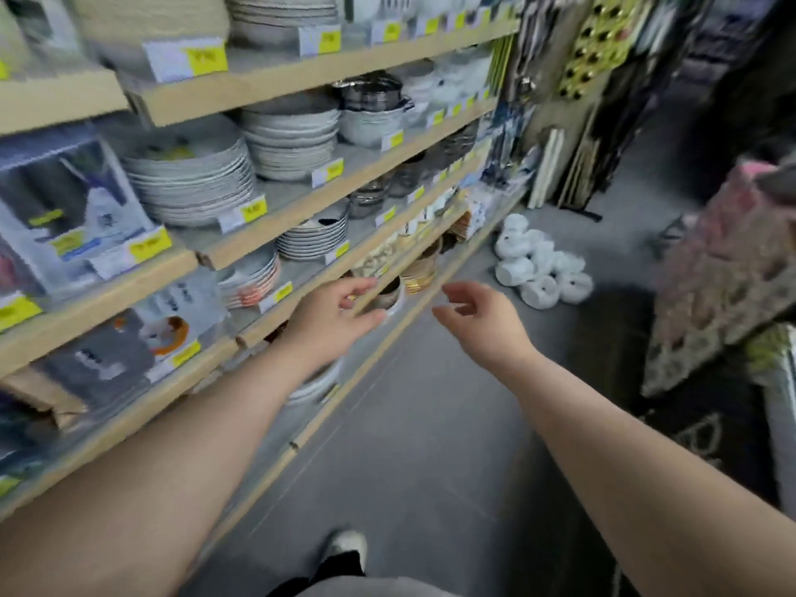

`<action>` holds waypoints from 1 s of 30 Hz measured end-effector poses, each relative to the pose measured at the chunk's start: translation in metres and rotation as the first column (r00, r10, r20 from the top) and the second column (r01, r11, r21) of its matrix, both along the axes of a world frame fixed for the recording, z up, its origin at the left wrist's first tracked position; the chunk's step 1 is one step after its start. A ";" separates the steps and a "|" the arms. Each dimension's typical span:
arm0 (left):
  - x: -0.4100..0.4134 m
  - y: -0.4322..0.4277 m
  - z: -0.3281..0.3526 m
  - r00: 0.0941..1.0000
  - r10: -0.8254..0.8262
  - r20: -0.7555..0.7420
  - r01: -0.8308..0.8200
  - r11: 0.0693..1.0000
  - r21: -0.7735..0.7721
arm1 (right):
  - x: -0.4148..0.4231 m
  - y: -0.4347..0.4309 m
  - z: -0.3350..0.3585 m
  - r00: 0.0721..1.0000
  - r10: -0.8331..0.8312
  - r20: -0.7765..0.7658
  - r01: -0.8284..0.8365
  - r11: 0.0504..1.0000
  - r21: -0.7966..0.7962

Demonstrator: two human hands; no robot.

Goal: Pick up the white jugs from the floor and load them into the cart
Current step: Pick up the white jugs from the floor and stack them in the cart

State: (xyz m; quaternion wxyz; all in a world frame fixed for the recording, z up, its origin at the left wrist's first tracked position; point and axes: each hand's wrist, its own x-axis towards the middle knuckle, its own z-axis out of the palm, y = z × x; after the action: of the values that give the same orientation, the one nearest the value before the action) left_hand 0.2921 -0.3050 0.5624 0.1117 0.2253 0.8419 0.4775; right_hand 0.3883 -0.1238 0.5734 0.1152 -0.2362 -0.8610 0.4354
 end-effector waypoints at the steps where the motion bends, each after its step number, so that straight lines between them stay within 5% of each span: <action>1: -0.019 0.018 0.000 0.999 -0.036 0.009 0.036 0.999 0.003 | -0.011 0.015 -0.002 0.999 -0.051 -0.001 0.051 0.998 -0.021; 13: -0.169 0.247 -0.022 0.916 -0.395 0.072 0.398 0.917 -0.032 | -0.090 0.202 -0.032 0.883 -0.464 0.066 0.468 0.882 -0.062; 30: -0.361 0.570 -0.055 0.902 -0.391 0.184 0.416 0.901 -0.125 | -0.275 0.540 -0.060 0.869 -0.448 0.210 0.477 0.871 -0.117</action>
State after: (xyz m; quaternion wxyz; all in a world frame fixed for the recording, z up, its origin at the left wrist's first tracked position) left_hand -0.0686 0.2646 0.5075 0.2910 0.3476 0.8013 0.3903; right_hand 0.1131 0.4164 0.5134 0.1199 -0.4820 -0.7467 0.4423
